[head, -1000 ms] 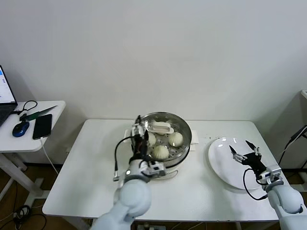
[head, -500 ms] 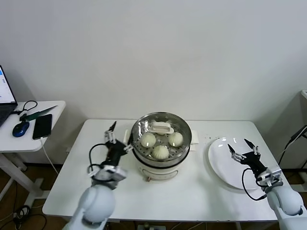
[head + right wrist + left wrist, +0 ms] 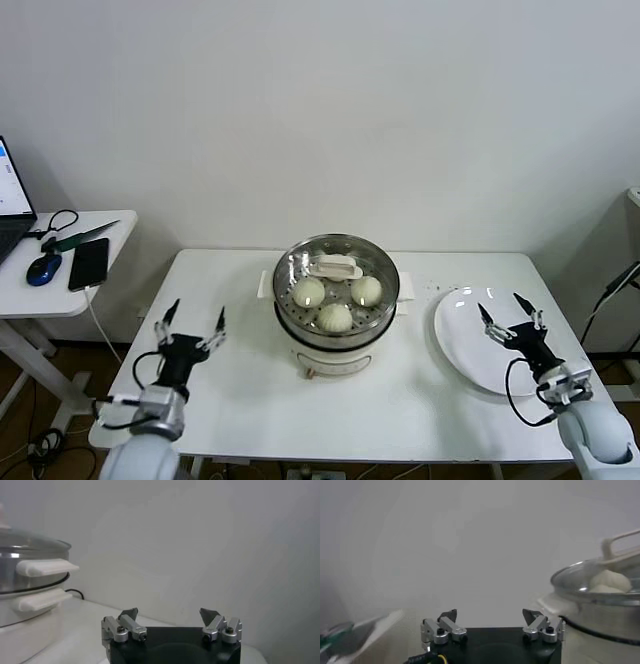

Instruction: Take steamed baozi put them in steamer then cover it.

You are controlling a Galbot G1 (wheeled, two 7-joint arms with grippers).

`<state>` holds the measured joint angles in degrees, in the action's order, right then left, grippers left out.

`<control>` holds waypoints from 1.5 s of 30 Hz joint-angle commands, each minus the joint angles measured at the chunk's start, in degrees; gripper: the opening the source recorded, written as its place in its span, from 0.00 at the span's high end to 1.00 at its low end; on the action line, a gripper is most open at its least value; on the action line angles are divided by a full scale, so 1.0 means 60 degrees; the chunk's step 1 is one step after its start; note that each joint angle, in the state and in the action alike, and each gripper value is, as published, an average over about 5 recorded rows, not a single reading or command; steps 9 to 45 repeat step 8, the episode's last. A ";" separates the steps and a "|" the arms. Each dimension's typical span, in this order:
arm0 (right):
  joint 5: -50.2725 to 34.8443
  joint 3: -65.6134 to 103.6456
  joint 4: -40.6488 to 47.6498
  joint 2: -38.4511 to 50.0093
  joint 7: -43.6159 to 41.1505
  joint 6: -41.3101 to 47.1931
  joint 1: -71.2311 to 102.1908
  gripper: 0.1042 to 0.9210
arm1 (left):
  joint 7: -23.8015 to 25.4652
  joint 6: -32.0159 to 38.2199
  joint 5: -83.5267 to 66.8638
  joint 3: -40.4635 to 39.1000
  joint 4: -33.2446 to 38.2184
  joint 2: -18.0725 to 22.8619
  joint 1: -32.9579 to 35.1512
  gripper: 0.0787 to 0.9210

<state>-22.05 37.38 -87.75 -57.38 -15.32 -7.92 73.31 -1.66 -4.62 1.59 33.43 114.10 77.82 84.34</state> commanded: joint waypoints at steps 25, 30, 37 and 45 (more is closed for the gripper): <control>-0.0056 0.0164 -0.0210 -0.0248 0.0026 -0.0386 0.0555 0.12 | 0.0019 0.0760 -0.1794 0.1319 0.0135 0.0258 0.1220 0.12; -0.0056 0.0164 -0.0210 -0.0248 0.0026 -0.0386 0.0555 0.12 | 0.0019 0.0760 -0.1794 0.1319 0.0135 0.0258 0.1220 0.12; -0.0056 0.0164 -0.0210 -0.0248 0.0026 -0.0386 0.0555 0.12 | 0.0019 0.0760 -0.1794 0.1319 0.0135 0.0258 0.1220 0.12; -0.0056 0.0164 -0.0210 -0.0248 0.0026 -0.0386 0.0555 0.12 | 0.0019 0.0760 -0.1794 0.1319 0.0135 0.0258 0.1220 0.12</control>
